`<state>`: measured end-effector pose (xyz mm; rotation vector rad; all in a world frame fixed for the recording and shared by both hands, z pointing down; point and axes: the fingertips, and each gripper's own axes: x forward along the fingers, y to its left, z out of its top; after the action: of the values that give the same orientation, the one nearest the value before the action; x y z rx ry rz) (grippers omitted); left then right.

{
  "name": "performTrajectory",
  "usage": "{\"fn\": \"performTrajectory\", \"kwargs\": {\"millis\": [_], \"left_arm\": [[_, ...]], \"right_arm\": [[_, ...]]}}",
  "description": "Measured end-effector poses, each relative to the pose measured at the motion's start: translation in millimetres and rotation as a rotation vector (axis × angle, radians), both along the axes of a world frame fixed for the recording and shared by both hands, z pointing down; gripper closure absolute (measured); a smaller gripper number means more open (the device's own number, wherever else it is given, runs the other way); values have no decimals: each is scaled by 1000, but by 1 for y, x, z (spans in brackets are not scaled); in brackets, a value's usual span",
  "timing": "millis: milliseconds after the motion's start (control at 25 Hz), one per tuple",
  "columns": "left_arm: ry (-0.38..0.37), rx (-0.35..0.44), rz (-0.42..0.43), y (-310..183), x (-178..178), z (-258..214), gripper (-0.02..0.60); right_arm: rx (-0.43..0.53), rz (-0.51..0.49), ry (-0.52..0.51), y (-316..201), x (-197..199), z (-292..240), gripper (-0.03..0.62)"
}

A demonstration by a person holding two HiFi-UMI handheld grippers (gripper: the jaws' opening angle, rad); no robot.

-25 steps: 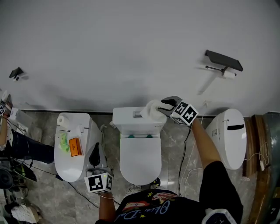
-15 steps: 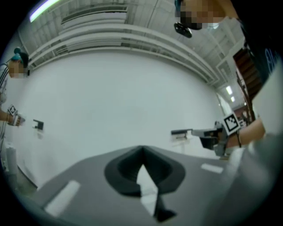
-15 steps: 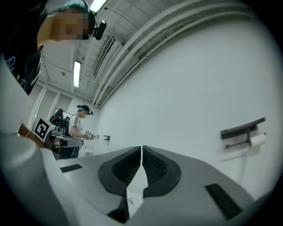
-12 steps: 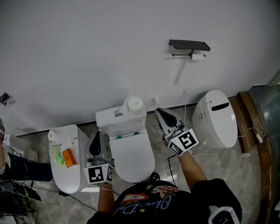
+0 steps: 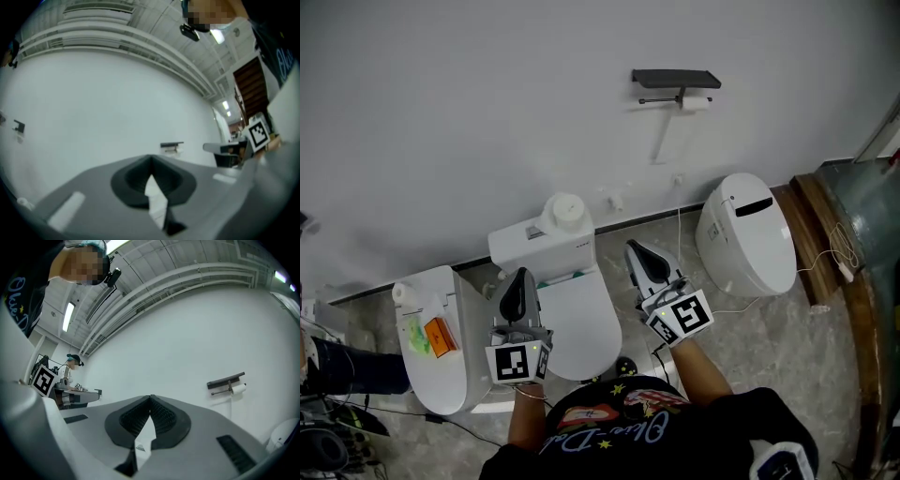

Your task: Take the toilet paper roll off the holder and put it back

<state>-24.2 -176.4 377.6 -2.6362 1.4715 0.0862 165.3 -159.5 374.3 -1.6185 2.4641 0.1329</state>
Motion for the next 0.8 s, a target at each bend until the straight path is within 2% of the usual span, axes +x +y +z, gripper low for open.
{"fn": "performTrajectory", "kwargs": {"millis": [520,800], "left_arm": [[-3,2,-12,6,-6,-2,583],[2,-1,-10,7,-3,0,583]], "right_arm": [[-27,-2,24,2,-3,6,580],[-6,-37,16,9,-9,2,580]]}}
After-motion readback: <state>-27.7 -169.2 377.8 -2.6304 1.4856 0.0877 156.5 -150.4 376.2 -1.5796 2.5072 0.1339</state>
